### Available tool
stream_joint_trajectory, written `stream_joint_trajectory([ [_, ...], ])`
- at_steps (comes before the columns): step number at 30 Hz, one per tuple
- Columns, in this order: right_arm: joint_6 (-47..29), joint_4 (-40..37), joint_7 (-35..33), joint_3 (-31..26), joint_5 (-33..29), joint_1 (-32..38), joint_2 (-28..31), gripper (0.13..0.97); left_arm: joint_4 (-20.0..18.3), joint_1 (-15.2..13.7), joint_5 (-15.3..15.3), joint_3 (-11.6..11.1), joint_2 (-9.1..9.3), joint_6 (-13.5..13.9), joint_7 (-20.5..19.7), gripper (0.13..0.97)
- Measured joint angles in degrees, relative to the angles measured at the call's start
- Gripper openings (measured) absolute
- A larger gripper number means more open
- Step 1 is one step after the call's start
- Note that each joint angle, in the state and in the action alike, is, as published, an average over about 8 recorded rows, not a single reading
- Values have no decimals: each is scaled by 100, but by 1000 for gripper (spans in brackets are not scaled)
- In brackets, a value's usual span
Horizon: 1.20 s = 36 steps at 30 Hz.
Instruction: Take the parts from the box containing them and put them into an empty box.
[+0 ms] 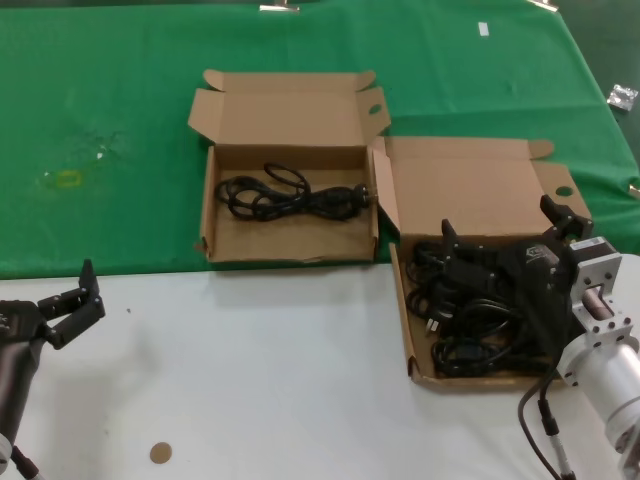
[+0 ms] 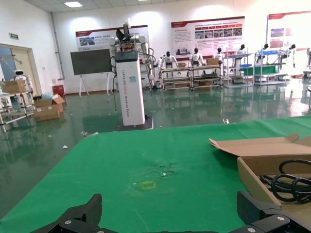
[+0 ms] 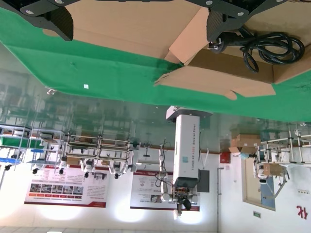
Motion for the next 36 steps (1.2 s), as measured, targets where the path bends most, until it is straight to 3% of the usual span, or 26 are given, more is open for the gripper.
stream_joint_trajectory([
  [36,0,0,0,0,0,0,0,966,0,0,0,0,0,0,0,966],
])
